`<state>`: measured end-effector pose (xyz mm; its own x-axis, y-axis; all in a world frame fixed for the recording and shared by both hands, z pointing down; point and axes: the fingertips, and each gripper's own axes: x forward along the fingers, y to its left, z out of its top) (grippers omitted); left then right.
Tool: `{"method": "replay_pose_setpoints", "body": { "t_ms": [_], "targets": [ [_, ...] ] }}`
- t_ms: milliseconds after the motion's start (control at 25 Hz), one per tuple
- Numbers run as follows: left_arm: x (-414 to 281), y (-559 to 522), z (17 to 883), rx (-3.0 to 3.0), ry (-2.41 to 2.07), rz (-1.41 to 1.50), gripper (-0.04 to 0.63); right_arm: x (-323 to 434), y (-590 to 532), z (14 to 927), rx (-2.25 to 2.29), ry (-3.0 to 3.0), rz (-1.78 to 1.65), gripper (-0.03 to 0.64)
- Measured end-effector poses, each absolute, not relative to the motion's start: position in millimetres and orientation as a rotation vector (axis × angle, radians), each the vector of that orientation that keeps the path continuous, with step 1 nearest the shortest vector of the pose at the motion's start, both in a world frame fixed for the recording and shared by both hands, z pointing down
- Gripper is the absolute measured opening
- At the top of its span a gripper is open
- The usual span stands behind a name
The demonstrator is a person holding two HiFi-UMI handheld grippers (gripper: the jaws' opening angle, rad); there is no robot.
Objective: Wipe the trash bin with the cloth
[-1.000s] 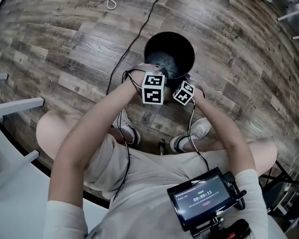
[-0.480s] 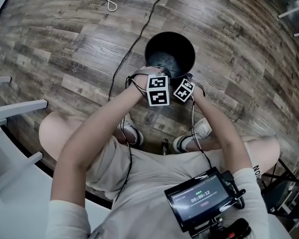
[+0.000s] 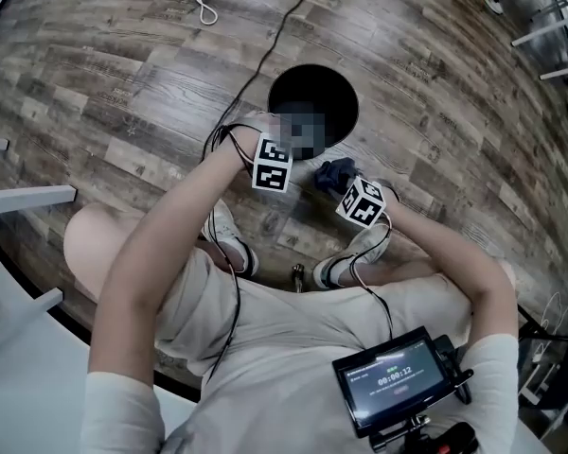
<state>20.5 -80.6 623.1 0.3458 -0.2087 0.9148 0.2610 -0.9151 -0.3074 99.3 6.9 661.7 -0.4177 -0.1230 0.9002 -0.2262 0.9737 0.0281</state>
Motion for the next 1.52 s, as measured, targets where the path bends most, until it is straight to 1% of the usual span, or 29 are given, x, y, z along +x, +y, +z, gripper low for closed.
{"method": "replay_pose_setpoints", "body": {
  "t_ms": [280,440,840,1120,1520],
  "targets": [
    [24,-75,625,-2.213,-0.065,-1.599,0.107,86,-16,579,0.38,-2.093,0.049,0.064],
    [29,-69,624,-2.247,-0.073,-1.576,0.101,81,-29,567,0.403,-2.101,0.032,0.064],
    [42,-63,620,-2.299,-0.076,-1.522,0.087,73,-38,632,0.343,-2.034,0.017,0.064],
    [54,-66,613,-2.41,-0.053,-1.473,0.06,78,-49,683,0.326,-1.981,0.023,0.064],
    [56,-68,611,-2.438,-0.046,-1.466,0.055,86,-49,782,0.234,-1.857,-0.033,0.064]
  ]
}}
